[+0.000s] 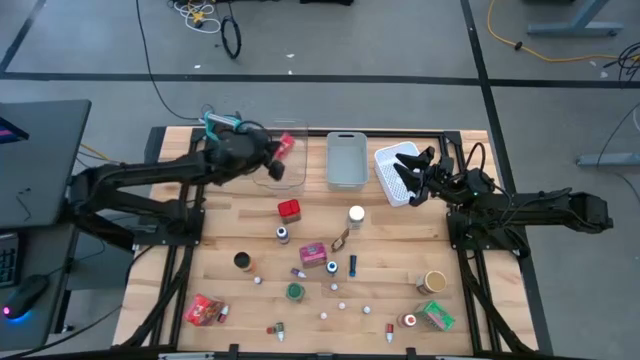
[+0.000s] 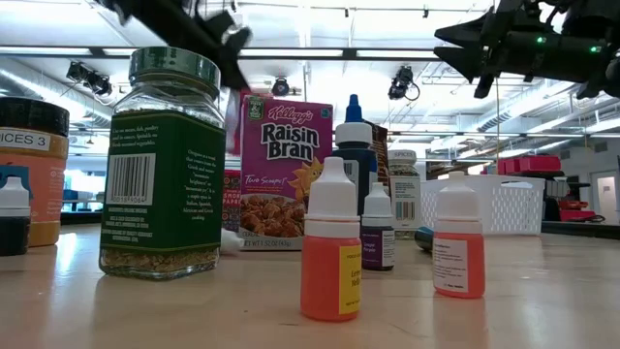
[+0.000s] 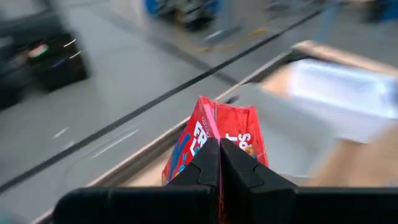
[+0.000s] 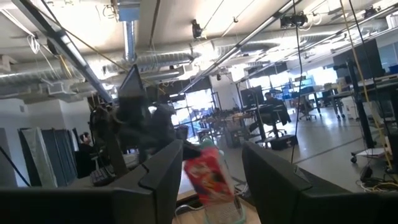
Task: Pick & Place Kitchen Items
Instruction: Put the top red cereal box into the transparent bin, then put the pink cereal box into the transparent bin
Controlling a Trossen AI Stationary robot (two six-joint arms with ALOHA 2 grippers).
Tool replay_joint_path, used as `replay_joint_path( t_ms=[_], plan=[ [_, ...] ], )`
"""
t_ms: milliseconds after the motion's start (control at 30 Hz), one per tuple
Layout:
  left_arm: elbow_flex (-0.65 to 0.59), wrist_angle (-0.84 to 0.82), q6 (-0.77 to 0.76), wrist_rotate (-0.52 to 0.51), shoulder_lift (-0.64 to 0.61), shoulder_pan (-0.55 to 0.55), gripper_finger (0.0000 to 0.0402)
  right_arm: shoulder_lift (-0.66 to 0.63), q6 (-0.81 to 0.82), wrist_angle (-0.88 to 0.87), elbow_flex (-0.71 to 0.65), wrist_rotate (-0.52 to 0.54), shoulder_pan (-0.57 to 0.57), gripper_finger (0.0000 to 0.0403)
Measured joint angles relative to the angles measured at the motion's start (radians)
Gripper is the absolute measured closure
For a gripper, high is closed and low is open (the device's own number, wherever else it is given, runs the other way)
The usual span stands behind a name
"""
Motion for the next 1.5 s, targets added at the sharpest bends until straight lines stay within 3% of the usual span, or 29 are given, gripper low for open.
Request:
replay_joint_path(
  t_ms=[333, 567, 767, 900, 1067, 1500],
  plan=[
    [0.000, 0.169, -0.076, -0.023, 0.260, 0.125, 0.0394, 0.000, 0.000, -0.003, 0.000, -0.002, 0.000, 0.0224],
    [0.000, 0.207, -0.159, -0.077, 0.356, 0.194, 0.0385, 0.000, 0.000, -0.007, 0.000, -0.003, 0.000, 0.0224],
    [0.000, 0.211, -0.176, -0.078, 0.387, 0.225, 0.0383, 0.000, 0.000, -0.010, 0.000, -0.003, 0.000, 0.0224],
    [0.000, 0.204, -0.151, -0.152, 0.388, 0.224, 0.0382, 0.000, 0.000, -0.011, 0.000, -0.002, 0.000, 0.0224],
    [0.000, 0.204, -0.130, -0.209, 0.388, 0.226, 0.0359, 0.000, 0.000, -0.011, 0.000, -0.002, 0.000, 0.0224],
    [-0.001, 0.214, -0.127, -0.224, 0.388, 0.225, 0.0304, 0.000, 0.000, -0.011, 0.000, -0.001, 0.000, 0.0224]
  ],
)
